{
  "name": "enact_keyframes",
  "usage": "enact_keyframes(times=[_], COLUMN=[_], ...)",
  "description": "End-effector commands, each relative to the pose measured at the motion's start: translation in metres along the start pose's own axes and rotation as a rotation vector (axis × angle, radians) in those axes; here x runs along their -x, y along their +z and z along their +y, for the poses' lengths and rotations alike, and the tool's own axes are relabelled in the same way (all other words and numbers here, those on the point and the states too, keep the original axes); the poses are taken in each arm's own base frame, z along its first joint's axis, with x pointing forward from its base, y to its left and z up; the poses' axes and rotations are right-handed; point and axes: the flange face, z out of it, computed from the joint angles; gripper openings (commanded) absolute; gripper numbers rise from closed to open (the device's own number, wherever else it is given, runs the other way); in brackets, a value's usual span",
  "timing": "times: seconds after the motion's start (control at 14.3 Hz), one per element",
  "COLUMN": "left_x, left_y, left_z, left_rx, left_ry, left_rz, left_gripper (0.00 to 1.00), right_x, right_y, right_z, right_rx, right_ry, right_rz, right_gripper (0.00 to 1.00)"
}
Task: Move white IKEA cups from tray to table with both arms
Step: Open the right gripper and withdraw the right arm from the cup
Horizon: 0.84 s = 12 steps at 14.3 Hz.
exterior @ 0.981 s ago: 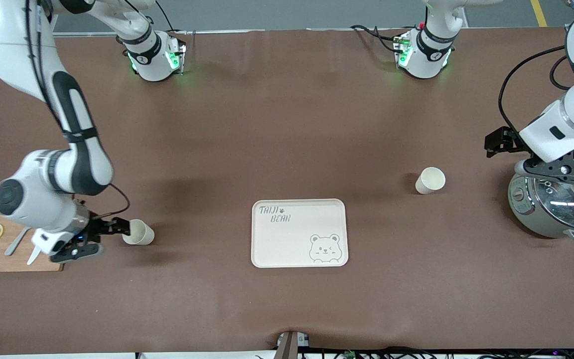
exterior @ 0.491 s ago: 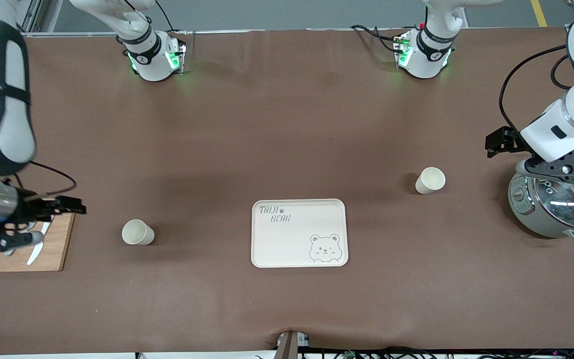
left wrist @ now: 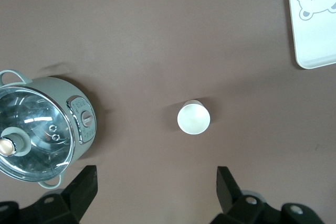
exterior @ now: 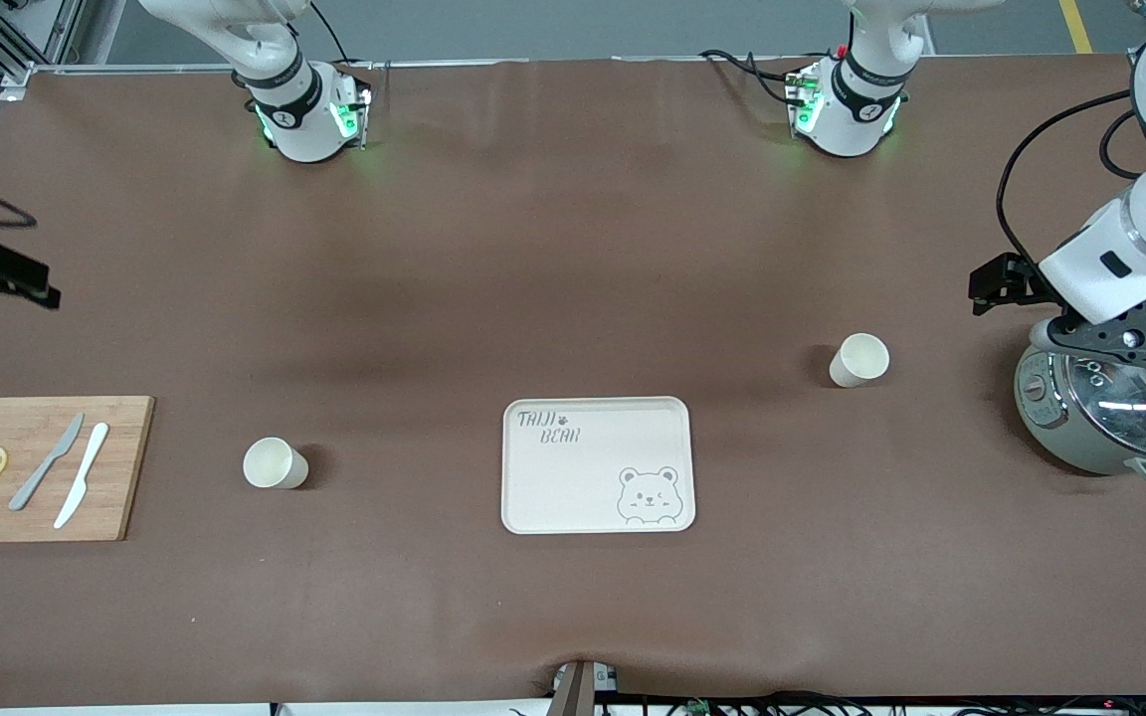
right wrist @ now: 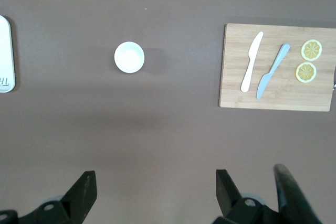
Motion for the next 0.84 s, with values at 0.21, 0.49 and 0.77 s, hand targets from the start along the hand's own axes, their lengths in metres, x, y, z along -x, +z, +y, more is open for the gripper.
enact_keyframes(times=[0.21,0.49,0.77], left_x=[-0.002,-0.002,-0.002], left_y=[-0.002,-0.002,-0.002], left_z=[-0.001,-0.001,-0.001], left_rx=[-0.005,-0.006,-0.006], left_ry=[-0.003,-0.003,-0.003], left_rz=[-0.001,-0.003,-0.001], left_gripper=[1.00,1.00,1.00], right_x=[0.044,0.040,0.043], right_y=[0.021,0.019,0.013], right_z=[0.005,0.006,0.023], right_rx=[0.047,0.045,0.015], right_ry=[0.029,0.033,0.102], right_rz=[0.053,0.057,0.065], right_gripper=[1.00,1.00,1.00])
